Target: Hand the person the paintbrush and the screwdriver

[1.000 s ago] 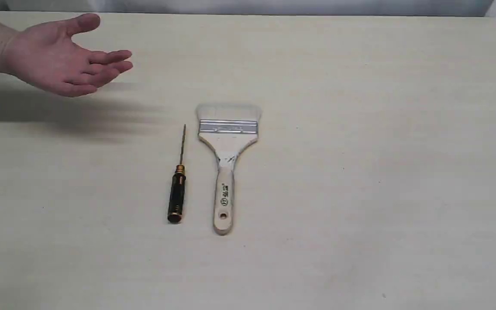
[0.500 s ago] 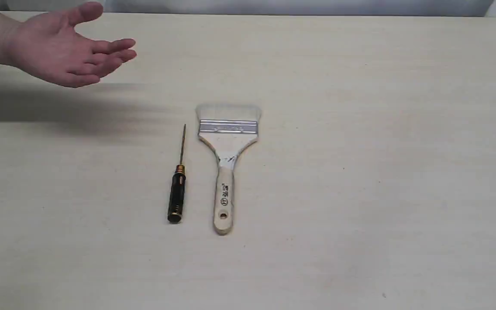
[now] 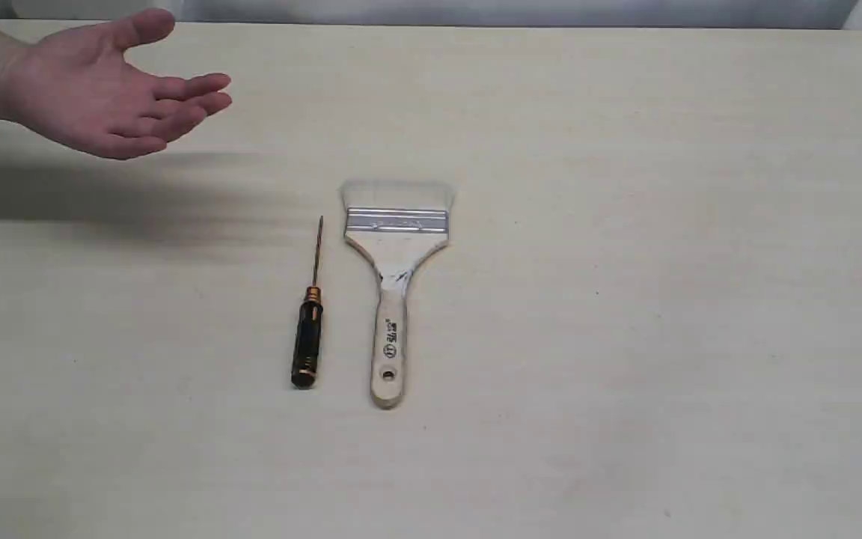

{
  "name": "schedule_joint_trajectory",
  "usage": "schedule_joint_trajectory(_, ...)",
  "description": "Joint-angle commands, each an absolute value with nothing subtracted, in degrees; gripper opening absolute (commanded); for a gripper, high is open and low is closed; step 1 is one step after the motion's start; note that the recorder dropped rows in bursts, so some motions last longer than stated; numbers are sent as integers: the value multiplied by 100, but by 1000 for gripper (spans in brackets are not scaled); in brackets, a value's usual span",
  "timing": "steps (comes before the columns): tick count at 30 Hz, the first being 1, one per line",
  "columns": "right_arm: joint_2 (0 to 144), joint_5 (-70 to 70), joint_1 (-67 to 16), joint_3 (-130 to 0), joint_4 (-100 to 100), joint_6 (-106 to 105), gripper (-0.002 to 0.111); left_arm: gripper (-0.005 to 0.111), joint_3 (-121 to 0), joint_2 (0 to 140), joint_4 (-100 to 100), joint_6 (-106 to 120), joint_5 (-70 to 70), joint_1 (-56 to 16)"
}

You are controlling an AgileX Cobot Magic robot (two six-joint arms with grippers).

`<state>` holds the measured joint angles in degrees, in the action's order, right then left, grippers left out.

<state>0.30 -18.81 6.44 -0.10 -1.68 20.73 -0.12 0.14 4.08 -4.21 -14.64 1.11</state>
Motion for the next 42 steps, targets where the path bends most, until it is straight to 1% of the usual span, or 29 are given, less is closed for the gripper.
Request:
schedule_joint_trajectory(1,0,-2223,649,0,272,4081,4,0,0,0,406,-432,-1430,64)
schedule_joint_trajectory(9,0,-3666,649,0,339,4287,4,0,0,0,406,-432,-1430,64)
schedule_joint_trajectory(14,0,-3773,649,0,221,4287,4,0,0,0,382,-432,-1433,64)
schedule_joint_trajectory(17,0,-3647,649,-16,-912,4569,4,0,0,0,382,-432,-1433,64)
schedule_joint_trajectory(21,98,-3730,649,-594,-3068,5954,4,0,0,0,382,-432,-1433,64)
schedule_joint_trajectory(24,294,-4009,649,-1104,-3847,6568,4,0,0,0,382,-432,-1433,64)
schedule_joint_trajectory(31,739,-4678,649,-1952,-4441,7023,4,0,0,0,382,-432,-1433,64)
schedule_joint_trajectory(42,1311,-4677,649,-2215,-5000,7065,4,0,0,0,395,-432,-1430,64)
